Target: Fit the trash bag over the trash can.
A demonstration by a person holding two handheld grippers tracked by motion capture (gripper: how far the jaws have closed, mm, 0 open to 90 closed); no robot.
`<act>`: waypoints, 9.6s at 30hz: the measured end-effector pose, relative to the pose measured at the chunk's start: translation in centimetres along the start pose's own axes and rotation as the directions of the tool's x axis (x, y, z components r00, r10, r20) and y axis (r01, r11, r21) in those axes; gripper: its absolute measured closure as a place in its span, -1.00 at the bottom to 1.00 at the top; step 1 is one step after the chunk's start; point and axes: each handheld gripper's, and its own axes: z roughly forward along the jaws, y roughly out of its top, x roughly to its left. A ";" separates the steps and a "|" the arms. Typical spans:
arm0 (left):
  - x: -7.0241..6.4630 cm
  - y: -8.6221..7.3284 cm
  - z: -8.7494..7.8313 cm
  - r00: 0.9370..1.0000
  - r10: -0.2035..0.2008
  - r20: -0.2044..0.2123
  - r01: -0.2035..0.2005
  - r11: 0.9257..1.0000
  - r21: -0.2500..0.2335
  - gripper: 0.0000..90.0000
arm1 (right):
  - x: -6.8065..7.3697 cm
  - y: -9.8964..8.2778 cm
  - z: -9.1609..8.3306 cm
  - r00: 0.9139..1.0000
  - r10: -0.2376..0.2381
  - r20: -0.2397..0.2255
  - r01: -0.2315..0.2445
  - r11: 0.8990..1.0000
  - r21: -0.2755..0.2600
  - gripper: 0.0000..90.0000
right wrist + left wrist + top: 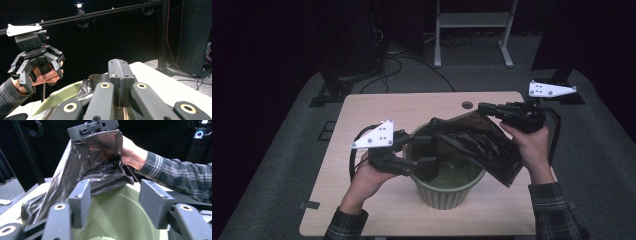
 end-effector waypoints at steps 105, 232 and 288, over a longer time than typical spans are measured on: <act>5.5 -9.4 -12.6 0.893 -0.268 -0.360 0.288 0.958 0.002 0.99 | -4.7 -8.1 -11.6 0.948 0.166 0.272 -0.178 0.984 0.016 1.00; 5.4 -4.5 -4.3 0.945 -0.169 -0.281 0.188 0.981 0.043 0.99 | 8.8 -7.3 0.4 0.964 -0.084 -0.254 0.145 0.962 0.231 0.63; -2.3 -2.5 -0.8 0.992 -0.125 0.011 0.124 0.991 0.052 -0.15 | 5.8 -5.0 -0.8 0.986 -0.094 -0.134 0.109 0.988 0.108 1.00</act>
